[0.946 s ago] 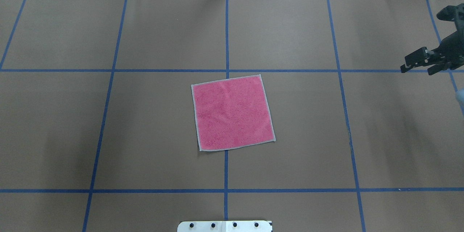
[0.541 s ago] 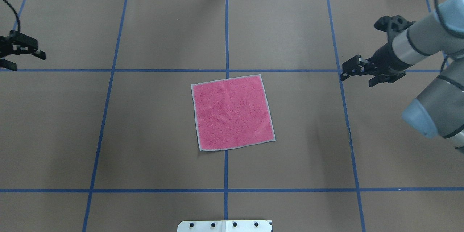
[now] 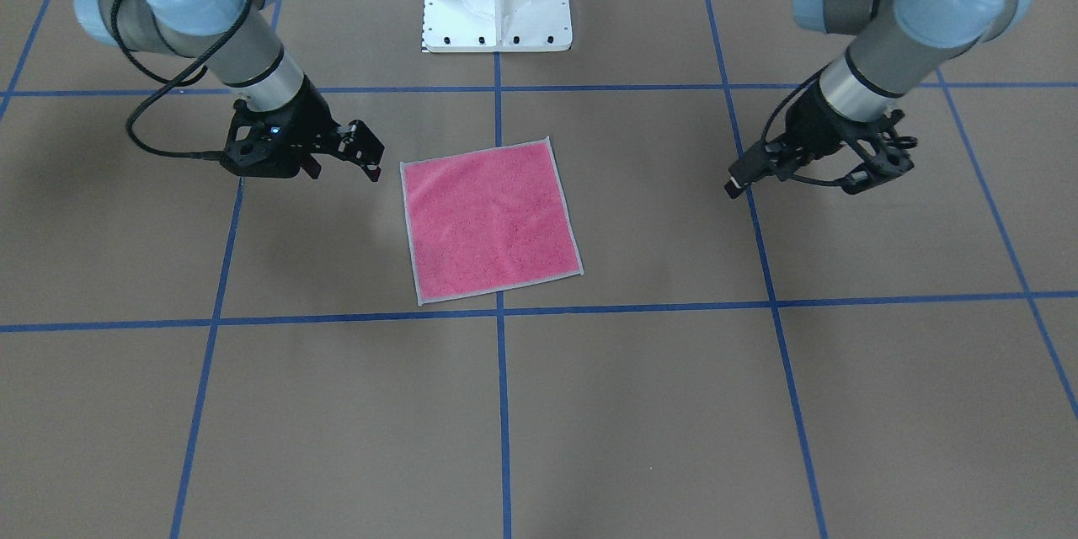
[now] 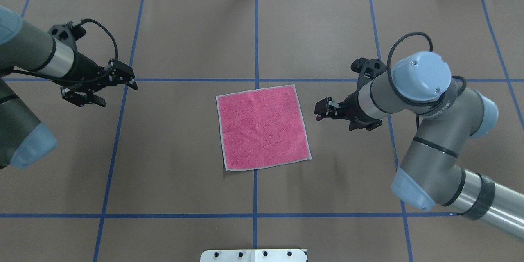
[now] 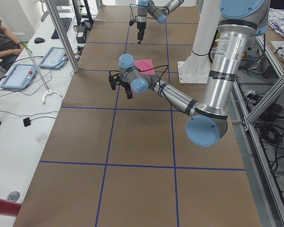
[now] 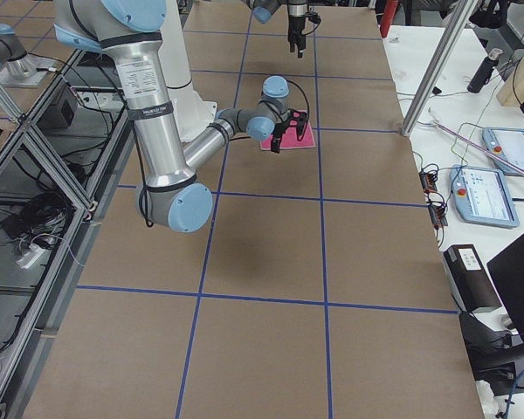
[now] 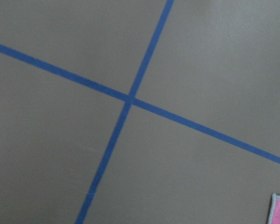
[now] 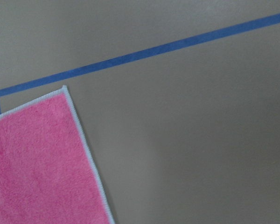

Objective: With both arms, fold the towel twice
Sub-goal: 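Move both grippers toward the near corners of the pink towel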

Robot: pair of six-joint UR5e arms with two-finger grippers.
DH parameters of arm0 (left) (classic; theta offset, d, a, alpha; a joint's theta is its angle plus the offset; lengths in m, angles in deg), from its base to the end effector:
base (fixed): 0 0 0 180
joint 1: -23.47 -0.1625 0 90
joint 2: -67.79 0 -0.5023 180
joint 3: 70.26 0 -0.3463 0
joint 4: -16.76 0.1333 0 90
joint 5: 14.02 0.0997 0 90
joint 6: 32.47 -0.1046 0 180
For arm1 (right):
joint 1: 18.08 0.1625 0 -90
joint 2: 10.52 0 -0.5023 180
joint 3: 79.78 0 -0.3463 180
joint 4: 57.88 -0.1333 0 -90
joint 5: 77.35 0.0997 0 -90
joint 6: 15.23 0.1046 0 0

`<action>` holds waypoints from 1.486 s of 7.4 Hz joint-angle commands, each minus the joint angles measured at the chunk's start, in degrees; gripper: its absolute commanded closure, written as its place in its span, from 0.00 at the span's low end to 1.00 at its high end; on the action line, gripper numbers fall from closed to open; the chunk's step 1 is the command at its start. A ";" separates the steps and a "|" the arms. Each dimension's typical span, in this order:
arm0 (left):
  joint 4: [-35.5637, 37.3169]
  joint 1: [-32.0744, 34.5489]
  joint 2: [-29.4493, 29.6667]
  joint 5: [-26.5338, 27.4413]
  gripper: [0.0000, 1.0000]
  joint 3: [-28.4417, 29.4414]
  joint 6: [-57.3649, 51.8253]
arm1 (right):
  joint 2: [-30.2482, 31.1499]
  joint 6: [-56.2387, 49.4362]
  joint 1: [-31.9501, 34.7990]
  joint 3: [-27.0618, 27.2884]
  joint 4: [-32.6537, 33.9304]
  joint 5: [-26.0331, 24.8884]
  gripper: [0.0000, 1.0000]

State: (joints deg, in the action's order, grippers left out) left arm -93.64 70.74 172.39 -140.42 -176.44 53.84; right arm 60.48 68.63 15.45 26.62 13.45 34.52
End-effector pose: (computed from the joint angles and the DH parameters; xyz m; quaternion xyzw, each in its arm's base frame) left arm 0.3224 -0.4540 0.4465 -0.0778 0.4916 -0.1928 0.8456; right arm -0.4338 -0.4006 0.4131 -0.0075 -0.4771 0.1233 0.8701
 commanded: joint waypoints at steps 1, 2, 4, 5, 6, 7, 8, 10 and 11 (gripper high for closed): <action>0.27 -11.88 4.18 8.48 0.00 -1.57 12.59 | -1.30 3.06 -4.52 -0.40 0.12 -4.20 0.01; 3.58 -15.07 7.34 10.02 0.00 -1.66 15.52 | -1.30 4.98 -6.44 -0.49 0.21 -5.25 0.03; 13.24 -16.76 14.64 10.21 0.00 -1.66 18.18 | -1.48 10.24 -8.91 -1.27 -0.14 -7.72 0.11; 13.28 -17.64 14.93 10.39 0.00 -1.84 18.36 | -1.57 12.54 -9.01 -1.63 -0.23 -7.81 0.13; 13.19 -18.87 14.84 13.00 0.00 -2.53 18.45 | -1.57 13.26 -9.10 -1.89 -0.23 -7.81 0.13; 13.45 -22.71 15.19 17.03 0.00 -2.45 18.98 | -1.57 13.26 -9.19 -2.07 -0.23 -7.90 0.12; 13.45 -23.79 15.54 17.76 0.00 -2.54 19.85 | -1.92 14.05 -9.45 -2.94 -0.32 -8.33 0.13; 13.54 -24.15 16.86 17.51 0.00 -2.28 20.03 | -4.46 16.33 -10.15 -4.88 -0.32 -9.92 0.16; 13.63 -24.24 16.95 17.68 0.00 -1.93 20.04 | -4.56 16.95 -10.33 -5.14 -0.32 -10.01 0.18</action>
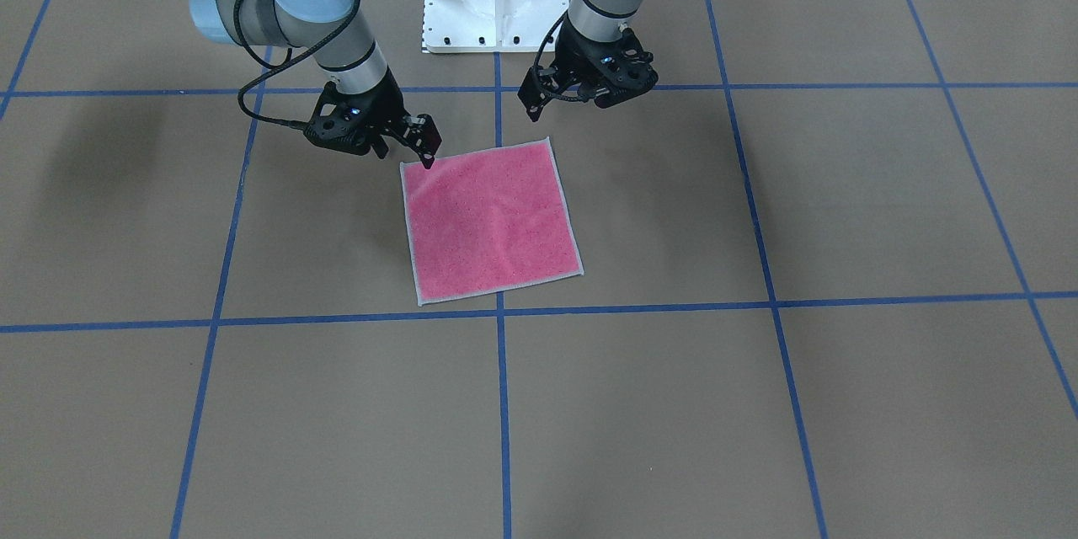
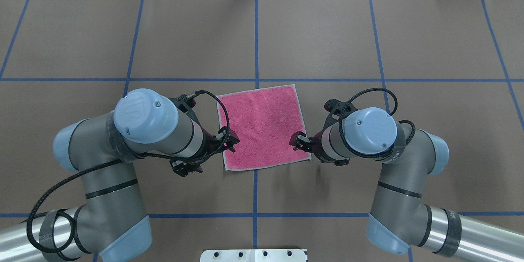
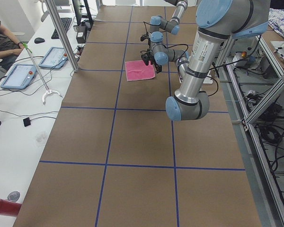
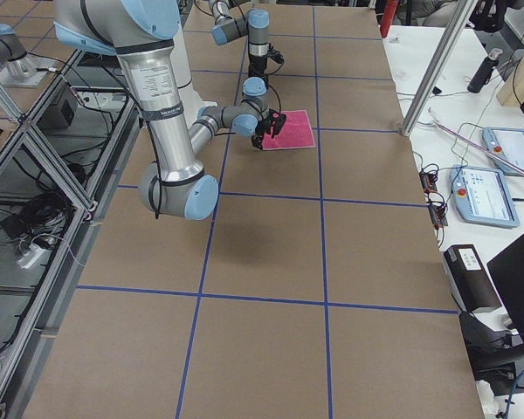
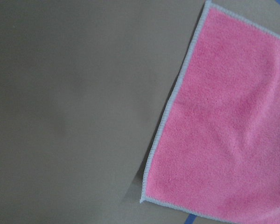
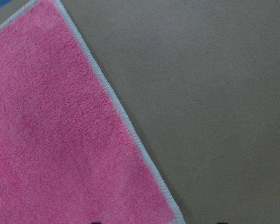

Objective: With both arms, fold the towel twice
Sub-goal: 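Lower both grippers onto the towel's near corners and pinch them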

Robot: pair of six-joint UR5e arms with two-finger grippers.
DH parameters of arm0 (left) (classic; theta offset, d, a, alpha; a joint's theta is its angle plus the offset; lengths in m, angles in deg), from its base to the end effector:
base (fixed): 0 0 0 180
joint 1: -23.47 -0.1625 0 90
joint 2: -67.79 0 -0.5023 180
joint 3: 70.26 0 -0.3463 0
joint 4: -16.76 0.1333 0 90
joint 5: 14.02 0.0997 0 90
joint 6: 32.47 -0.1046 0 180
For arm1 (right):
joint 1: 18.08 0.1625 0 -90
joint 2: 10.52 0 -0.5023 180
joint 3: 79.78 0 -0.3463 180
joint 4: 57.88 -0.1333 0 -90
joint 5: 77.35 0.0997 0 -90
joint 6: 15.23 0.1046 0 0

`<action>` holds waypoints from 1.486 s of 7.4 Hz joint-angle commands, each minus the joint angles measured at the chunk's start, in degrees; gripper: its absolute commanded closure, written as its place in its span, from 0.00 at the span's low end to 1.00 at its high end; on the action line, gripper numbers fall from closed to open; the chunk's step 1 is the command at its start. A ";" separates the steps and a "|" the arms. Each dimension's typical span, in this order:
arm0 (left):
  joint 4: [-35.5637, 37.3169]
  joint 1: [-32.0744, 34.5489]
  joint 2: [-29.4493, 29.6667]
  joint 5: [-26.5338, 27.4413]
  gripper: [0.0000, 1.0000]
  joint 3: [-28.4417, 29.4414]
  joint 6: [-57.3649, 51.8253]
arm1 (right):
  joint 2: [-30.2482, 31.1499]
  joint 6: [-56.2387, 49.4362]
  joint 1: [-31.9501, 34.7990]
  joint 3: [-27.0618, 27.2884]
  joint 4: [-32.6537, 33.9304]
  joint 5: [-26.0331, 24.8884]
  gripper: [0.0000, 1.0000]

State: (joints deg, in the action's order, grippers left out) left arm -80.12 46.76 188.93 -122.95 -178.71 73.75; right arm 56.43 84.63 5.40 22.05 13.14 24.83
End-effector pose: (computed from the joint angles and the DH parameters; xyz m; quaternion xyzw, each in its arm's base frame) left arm 0.5318 -0.3371 0.3003 -0.1158 0.4747 -0.2205 0.8442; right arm -0.5263 -0.3499 0.4064 -0.0405 -0.4584 0.2083 0.8631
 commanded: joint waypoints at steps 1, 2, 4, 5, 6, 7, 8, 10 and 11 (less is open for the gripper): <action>0.10 -0.27 0.50 0.21 0.00 0.35 0.13 | -0.50 1.30 -0.28 -0.58 0.08 -0.32 0.19; 0.10 -0.27 0.50 0.30 0.00 0.35 0.21 | -0.41 1.39 -0.19 -0.58 0.08 -0.32 0.20; 0.71 -0.18 0.50 0.30 0.00 0.26 0.21 | -0.06 1.57 -0.10 -0.67 0.17 -0.41 0.25; 1.15 -0.18 0.59 0.30 0.00 -0.09 0.21 | 0.11 1.48 -0.10 -1.02 0.17 -0.41 0.25; 1.16 -0.18 0.59 0.30 0.00 -0.09 0.21 | 0.03 1.48 -0.10 -1.55 0.17 -0.32 0.25; 1.16 -0.18 0.59 0.30 0.00 -0.18 0.21 | -0.06 1.48 -0.19 -1.64 0.17 -0.32 0.26; 1.16 -0.18 0.59 0.30 0.00 -0.18 0.13 | 0.03 1.48 -0.11 -1.64 0.17 -0.32 0.27; 1.16 -0.18 0.68 0.30 0.00 -0.18 0.21 | 0.38 1.48 -0.02 -1.55 0.26 -0.32 0.31; 1.16 -0.18 0.94 0.30 0.00 -0.18 0.21 | 0.47 1.48 -0.02 -1.46 0.26 -0.32 0.31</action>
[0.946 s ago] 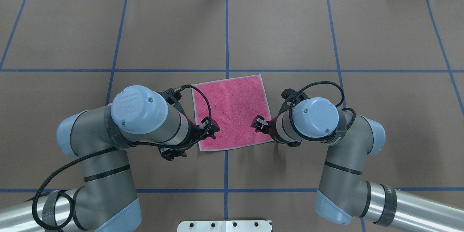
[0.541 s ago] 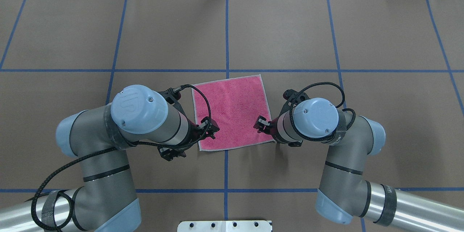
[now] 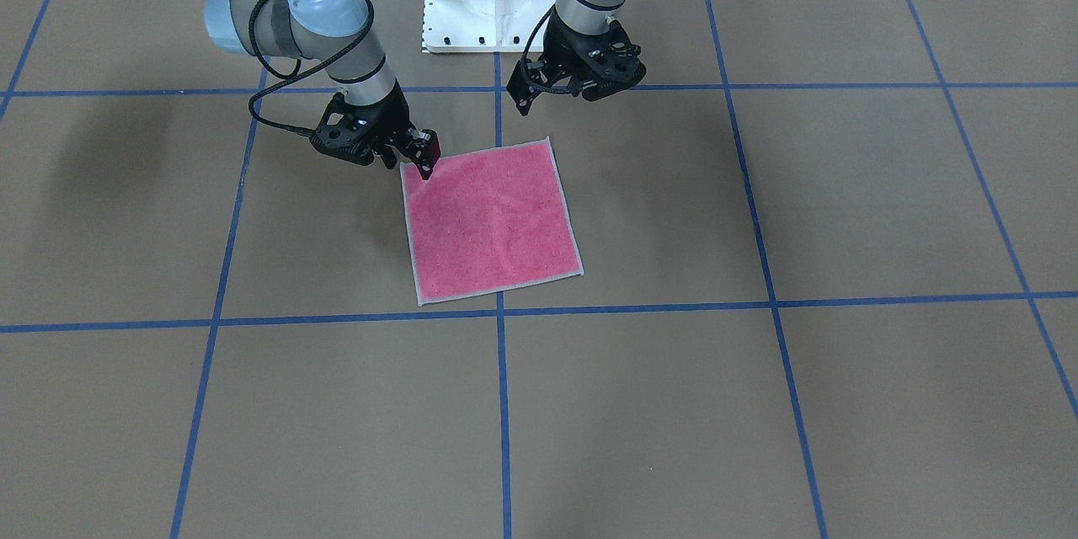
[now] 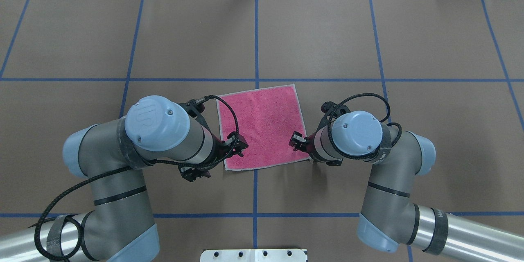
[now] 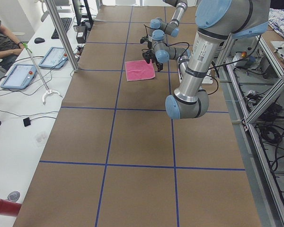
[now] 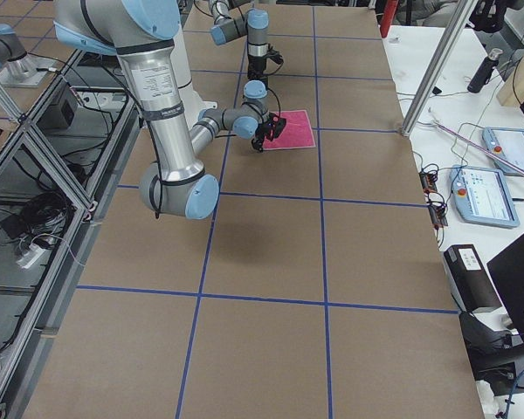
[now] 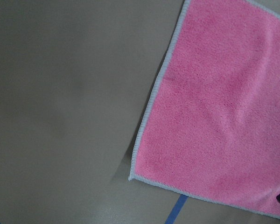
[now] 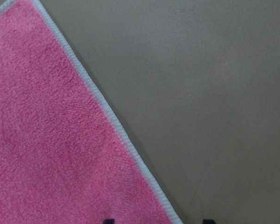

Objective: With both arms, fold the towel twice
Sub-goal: 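Lower both grippers onto the towel's near corners and pinch them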

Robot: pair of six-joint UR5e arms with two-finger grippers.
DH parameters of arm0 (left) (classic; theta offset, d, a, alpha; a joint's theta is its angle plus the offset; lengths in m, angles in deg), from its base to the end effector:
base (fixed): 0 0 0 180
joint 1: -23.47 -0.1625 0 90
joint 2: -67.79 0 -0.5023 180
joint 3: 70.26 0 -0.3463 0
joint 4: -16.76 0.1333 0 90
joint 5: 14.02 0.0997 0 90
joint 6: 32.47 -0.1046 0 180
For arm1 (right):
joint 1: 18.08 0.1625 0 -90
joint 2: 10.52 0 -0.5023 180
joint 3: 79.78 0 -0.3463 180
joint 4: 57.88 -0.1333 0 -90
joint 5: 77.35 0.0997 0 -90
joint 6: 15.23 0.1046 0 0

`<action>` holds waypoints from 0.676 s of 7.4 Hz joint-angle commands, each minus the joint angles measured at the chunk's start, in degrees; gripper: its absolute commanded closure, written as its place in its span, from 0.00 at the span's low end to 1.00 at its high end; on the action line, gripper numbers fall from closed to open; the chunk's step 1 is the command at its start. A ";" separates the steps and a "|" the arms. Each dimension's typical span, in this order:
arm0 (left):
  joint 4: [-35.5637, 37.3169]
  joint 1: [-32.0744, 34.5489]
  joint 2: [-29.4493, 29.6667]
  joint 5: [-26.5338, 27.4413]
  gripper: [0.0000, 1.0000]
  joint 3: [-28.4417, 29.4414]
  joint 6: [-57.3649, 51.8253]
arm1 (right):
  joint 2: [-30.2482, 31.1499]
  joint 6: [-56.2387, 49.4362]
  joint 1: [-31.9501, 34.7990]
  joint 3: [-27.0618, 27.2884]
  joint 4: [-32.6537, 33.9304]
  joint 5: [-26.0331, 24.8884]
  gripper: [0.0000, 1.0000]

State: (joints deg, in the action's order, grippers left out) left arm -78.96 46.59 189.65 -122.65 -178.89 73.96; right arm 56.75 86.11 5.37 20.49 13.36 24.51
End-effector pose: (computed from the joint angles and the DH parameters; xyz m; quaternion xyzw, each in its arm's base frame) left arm 0.5340 -0.3366 0.2942 -0.1154 0.4724 -0.2227 0.8449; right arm -0.5304 -0.3519 0.4222 -0.0466 -0.4415 0.2245 0.8675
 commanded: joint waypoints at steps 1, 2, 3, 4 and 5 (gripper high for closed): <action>0.00 0.00 0.22 0.00 0.00 0.00 0.01 | 0.06 0.00 0.02 0.36 0.12 0.00 0.31; 0.00 0.00 0.30 0.00 0.00 0.00 0.01 | 0.15 0.00 0.02 0.62 0.12 0.00 0.31; 0.00 0.00 0.30 0.00 0.00 0.00 0.01 | 0.15 0.00 0.02 0.63 0.12 0.00 0.31; 0.00 0.00 0.30 0.00 0.00 0.00 0.01 | 0.15 0.09 0.11 0.71 0.12 0.00 0.34; 0.00 0.00 0.30 0.00 0.00 -0.09 0.01 | 0.24 0.00 0.11 0.63 0.12 0.00 0.35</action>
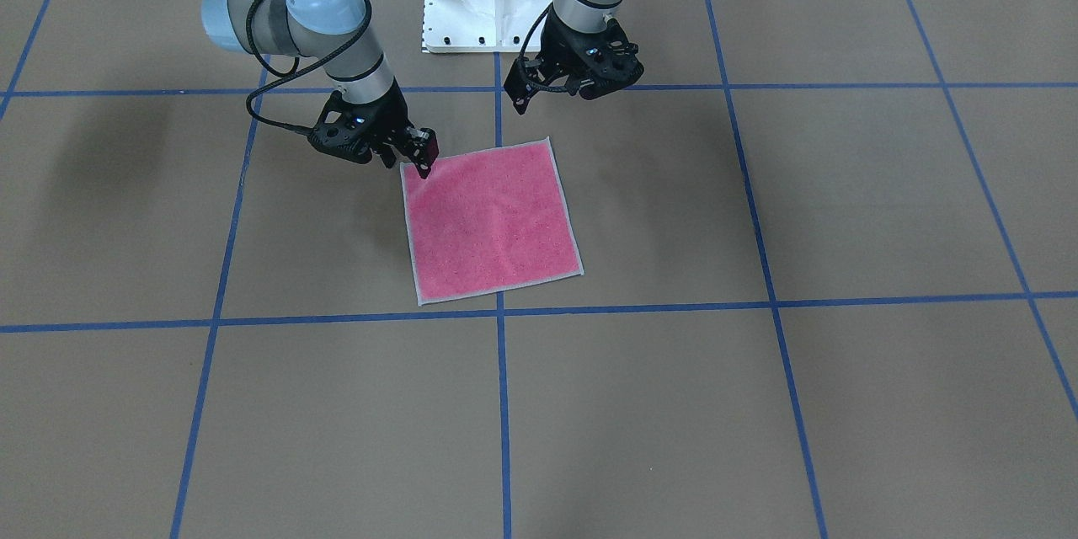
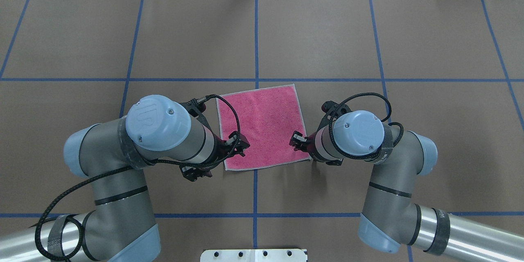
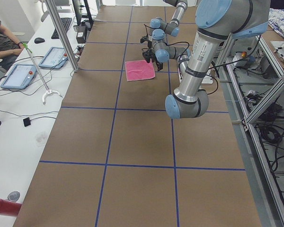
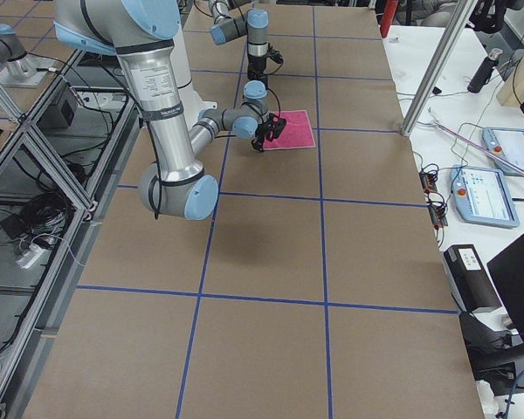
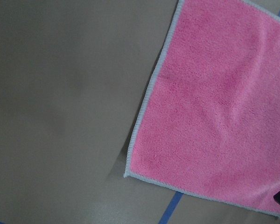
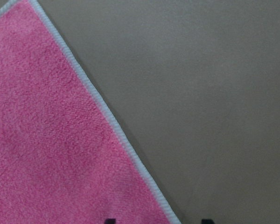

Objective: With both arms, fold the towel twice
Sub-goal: 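Lower both grippers onto the towel's near corners and pinch them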

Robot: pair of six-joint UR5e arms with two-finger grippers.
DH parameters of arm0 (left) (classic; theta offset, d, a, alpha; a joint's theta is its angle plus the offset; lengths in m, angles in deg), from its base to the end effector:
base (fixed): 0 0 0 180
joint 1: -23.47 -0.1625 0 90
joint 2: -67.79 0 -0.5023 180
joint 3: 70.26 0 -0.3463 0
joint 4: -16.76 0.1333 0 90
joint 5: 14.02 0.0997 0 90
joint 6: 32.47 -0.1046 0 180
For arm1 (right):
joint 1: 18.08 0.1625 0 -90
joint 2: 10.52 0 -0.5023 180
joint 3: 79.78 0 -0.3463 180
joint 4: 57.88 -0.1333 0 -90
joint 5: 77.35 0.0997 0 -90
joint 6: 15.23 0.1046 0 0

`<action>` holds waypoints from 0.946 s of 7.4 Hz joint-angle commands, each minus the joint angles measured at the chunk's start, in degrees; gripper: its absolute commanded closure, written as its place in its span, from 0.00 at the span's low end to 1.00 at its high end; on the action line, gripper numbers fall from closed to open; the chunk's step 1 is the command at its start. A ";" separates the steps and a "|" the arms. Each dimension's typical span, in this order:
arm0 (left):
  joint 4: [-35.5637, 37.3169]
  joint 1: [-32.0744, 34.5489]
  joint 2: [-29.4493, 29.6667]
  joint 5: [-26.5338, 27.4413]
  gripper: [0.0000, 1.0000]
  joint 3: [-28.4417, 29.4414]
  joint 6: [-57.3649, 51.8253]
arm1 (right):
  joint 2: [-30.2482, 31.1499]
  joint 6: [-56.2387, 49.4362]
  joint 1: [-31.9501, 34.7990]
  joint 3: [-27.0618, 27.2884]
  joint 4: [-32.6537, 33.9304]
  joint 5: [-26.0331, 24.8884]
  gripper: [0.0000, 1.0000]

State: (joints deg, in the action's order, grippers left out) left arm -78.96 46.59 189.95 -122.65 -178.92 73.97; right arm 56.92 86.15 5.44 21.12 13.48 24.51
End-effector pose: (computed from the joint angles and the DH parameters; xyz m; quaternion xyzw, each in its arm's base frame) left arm 0.5345 -0.3368 0.2908 -0.1151 0.4749 -0.2220 0.8438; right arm -0.5272 -0.3514 0.4196 -0.0461 -0.4442 0.2247 0.8661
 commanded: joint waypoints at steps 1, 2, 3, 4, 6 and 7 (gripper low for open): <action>0.00 0.00 0.01 0.00 0.00 -0.06 0.00 | 0.07 -0.04 0.03 0.08 0.00 0.09 0.35; 0.00 0.00 0.01 0.00 0.00 -0.06 0.00 | 0.15 -0.04 -0.05 -0.01 0.00 0.09 0.35; 0.09 0.00 0.01 0.00 0.00 -0.06 0.09 | 0.24 -0.04 -0.14 0.08 0.00 0.09 0.35; 0.09 0.00 0.01 0.00 0.00 -0.06 0.09 | 0.24 -0.04 -0.32 -0.01 0.00 0.00 0.35; 0.26 0.00 0.27 0.00 0.00 -0.06 0.09 | 0.24 0.05 -0.49 -0.01 0.00 0.00 0.37; 0.26 0.00 0.27 0.00 0.00 -0.06 0.26 | 0.33 0.05 -0.58 -0.01 0.00 0.00 0.39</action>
State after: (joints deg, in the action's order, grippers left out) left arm -78.72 46.59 190.13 -122.65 -178.98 74.09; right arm 57.18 86.17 4.98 21.12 13.48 24.51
